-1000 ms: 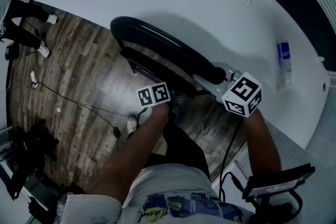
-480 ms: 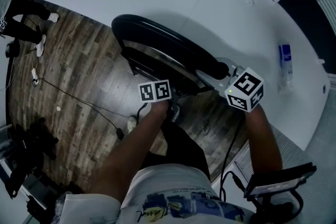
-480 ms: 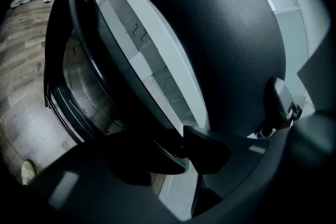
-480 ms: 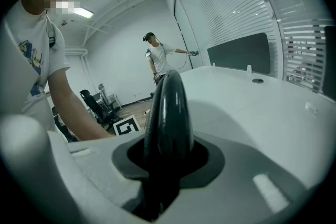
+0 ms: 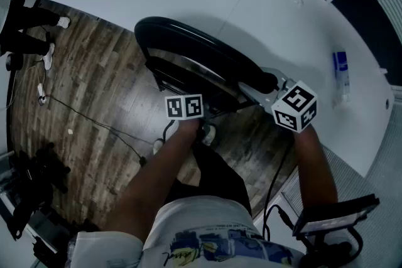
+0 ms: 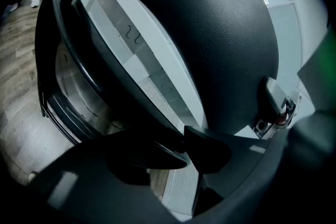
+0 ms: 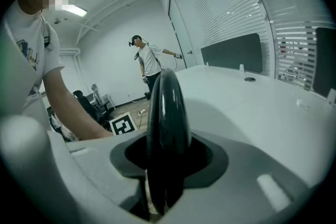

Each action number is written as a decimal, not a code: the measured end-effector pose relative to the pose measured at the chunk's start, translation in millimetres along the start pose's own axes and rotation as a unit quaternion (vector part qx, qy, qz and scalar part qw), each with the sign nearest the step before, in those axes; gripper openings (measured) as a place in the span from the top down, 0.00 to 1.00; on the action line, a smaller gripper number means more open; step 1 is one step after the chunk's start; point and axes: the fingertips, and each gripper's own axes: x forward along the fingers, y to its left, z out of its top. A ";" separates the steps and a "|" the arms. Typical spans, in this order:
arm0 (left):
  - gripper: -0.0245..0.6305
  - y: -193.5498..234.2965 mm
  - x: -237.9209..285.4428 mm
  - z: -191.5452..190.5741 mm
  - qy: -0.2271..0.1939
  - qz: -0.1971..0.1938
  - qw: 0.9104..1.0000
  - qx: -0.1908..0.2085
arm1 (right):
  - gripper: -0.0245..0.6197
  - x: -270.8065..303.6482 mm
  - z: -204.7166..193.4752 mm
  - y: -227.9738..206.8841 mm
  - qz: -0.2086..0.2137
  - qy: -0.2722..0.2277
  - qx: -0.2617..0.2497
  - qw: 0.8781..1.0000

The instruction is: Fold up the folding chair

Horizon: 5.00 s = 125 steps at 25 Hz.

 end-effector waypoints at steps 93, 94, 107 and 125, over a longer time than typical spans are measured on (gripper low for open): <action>0.96 -128.7 -577.3 -288.9 0.001 -0.121 0.856 0.503 | 0.96 -106.9 -107.2 629.1 -0.348 -0.147 0.052 0.924; 0.96 -121.3 -587.8 -288.8 -0.004 -0.128 0.856 0.501 | 0.96 -97.8 -105.4 638.3 -0.352 -0.146 0.048 0.923; 0.96 -88.4 -662.3 -251.9 0.005 -0.110 0.849 0.516 | 0.96 -39.3 -47.3 669.9 -0.343 -0.140 0.047 0.928; 0.96 -24.1 -769.2 -258.1 0.029 -0.212 0.821 0.529 | 0.96 47.2 -32.8 790.7 -0.428 -0.134 0.066 0.891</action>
